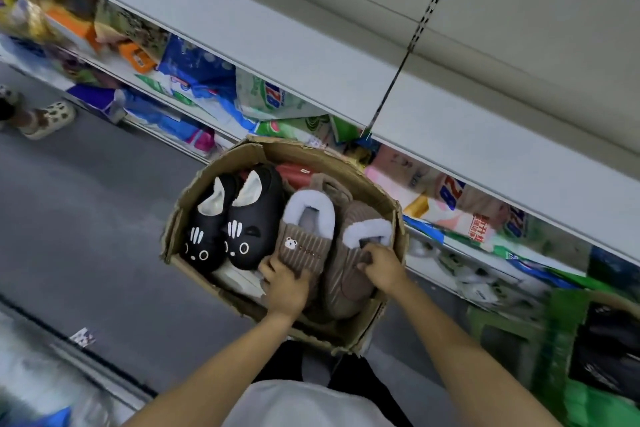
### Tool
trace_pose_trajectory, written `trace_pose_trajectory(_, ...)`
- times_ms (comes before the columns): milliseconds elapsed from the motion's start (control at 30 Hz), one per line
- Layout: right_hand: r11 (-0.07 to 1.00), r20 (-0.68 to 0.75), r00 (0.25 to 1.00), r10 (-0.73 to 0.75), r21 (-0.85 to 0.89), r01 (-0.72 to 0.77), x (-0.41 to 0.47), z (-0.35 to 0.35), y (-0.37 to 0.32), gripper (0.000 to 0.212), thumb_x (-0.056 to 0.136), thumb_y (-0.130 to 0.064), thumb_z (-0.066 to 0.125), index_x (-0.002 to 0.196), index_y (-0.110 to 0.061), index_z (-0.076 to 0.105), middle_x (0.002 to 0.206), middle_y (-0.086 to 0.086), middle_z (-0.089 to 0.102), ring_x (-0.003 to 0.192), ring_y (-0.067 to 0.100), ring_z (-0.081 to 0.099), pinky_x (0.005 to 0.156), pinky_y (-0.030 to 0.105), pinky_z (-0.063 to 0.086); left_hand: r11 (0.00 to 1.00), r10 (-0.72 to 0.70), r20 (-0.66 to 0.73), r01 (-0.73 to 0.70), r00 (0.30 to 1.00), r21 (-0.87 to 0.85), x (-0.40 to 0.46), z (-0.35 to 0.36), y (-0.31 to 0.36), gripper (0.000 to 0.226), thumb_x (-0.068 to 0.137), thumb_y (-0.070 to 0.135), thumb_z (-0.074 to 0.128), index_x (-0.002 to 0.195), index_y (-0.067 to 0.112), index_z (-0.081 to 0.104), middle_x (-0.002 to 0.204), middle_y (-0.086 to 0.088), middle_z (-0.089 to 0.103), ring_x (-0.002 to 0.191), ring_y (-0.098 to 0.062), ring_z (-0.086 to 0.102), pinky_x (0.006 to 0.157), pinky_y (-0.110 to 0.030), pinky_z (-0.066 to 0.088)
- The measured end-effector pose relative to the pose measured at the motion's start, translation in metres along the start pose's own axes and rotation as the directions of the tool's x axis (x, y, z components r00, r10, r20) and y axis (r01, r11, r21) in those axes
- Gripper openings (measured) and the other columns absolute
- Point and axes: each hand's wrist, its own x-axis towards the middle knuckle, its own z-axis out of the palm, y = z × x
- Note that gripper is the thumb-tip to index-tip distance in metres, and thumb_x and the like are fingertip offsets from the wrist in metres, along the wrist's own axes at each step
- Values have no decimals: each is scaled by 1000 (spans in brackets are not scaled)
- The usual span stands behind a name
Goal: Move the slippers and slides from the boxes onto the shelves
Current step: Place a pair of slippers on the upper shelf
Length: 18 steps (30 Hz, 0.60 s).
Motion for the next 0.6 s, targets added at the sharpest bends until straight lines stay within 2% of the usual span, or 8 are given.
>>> trace_pose_trajectory(100, 999, -43, 999, -11, 44, 13, -9, -10, 1, 20, 89, -16, 65, 108, -9, 64, 111, 8, 62, 103, 24, 57, 77, 28, 39, 999, 9, 13, -9, 1000, -34, 5, -2, -1, 79, 87, 27, 69, 150, 7, 26, 148, -17, 23, 125, -52, 41, 109, -50, 34)
trace_pose_trajectory(167, 996, -51, 999, -20, 87, 24, -17, -18, 1, 18, 88, -12, 64, 105, -7, 65, 107, 8, 62, 97, 22, 57, 77, 31, 42, 998, -17, 34, 19, 999, -58, 7, -3, -1, 80, 88, 30, 69, 152, 11, 25, 148, -19, 25, 128, -51, 38, 110, -49, 32)
trace_pose_trajectory(233, 992, -67, 997, -36, 119, 44, -24, -24, -1, 13, 86, -7, 62, 98, -3, 66, 99, 9, 62, 92, 24, 58, 77, 34, 45, 981, -90, 58, 98, 994, -165, 10, -4, -4, 82, 86, 36, 70, 151, 12, 27, 146, -21, 39, 130, -46, 40, 111, -46, 35)
trace_pose_trajectory(300, 991, -88, 994, -59, 113, 68, -30, -30, -6, 2, 85, -6, 62, 87, -5, 62, 90, 6, 57, 87, 23, 54, 74, 35, 41, 932, -135, 111, 164, 985, -323, 13, -7, -6, 78, 83, 44, 73, 144, 11, 36, 133, -15, 58, 125, -38, 52, 108, -44, 42)
trace_pose_trajectory(367, 988, -114, 989, -94, 114, 107, -34, -35, -12, 17, 83, -6, 63, 75, -16, 52, 83, 1, 51, 84, 21, 50, 72, 35, 37, 892, -114, 168, 175, 979, -416, 15, -12, -5, 61, 85, 38, 76, 132, 12, 48, 116, -5, 66, 115, -30, 61, 104, -41, 47)
trace_pose_trajectory(433, 984, -138, 983, -122, 115, 139, -36, -41, -20, 25, 83, -6, 63, 72, -21, 45, 83, -2, 48, 87, 19, 46, 72, 34, 34, 865, -48, 195, 139, 980, -482, 17, -19, 2, 42, 86, 30, 77, 118, 16, 54, 107, 0, 68, 108, -24, 64, 102, -39, 49)
trace_pose_trajectory(500, 973, -157, 976, -149, 151, 173, -36, -45, -32, 23, 83, -7, 63, 75, -21, 47, 87, -4, 48, 91, 17, 45, 74, 31, 32, 853, 37, 180, 63, 983, -519, 19, -31, 11, 32, 89, 26, 74, 114, 17, 55, 109, -3, 69, 105, -21, 65, 99, -38, 50)
trace_pose_trajectory(600, 932, -217, 951, -218, 243, 269, -33, -48, -57, 16, 80, -5, 65, 80, -17, 55, 90, -5, 50, 97, 17, 46, 76, 29, 34, 893, 165, 44, -131, 985, -430, 20, -60, 20, 27, 95, 27, 66, 117, 18, 53, 102, 8, 66, 98, -15, 63, 82, -31, 49)
